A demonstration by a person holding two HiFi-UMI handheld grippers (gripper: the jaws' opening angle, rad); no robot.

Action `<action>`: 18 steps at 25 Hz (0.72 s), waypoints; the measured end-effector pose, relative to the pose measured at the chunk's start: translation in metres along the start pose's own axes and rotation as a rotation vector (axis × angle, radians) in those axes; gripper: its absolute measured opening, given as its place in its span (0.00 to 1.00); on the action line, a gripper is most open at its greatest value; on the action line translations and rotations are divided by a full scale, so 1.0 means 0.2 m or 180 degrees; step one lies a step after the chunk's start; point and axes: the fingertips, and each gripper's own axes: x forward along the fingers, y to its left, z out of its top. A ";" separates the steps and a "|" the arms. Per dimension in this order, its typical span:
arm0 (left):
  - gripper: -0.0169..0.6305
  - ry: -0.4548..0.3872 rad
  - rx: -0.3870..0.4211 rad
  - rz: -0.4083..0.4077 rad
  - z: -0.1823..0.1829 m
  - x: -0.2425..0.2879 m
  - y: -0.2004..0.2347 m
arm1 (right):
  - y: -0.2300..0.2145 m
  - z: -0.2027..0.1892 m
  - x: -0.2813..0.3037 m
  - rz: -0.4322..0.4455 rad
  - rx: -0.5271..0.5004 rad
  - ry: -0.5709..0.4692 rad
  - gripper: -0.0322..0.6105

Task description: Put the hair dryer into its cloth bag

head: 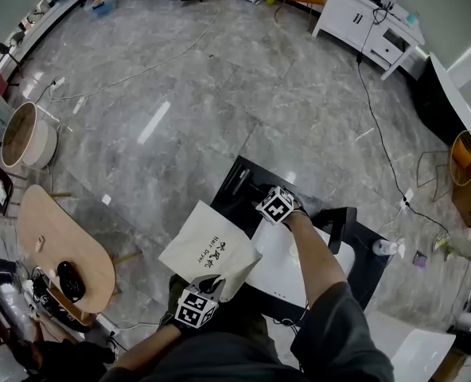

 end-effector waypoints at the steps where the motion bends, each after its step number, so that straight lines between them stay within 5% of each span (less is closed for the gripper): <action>1: 0.07 0.0003 -0.0001 0.0005 0.00 0.00 0.00 | 0.00 0.00 0.00 0.0029 0.0016 0.0022 0.48; 18: 0.07 -0.0006 0.0004 -0.0021 0.01 0.01 0.01 | 0.05 -0.06 -0.08 -0.0074 0.0238 -0.0104 0.43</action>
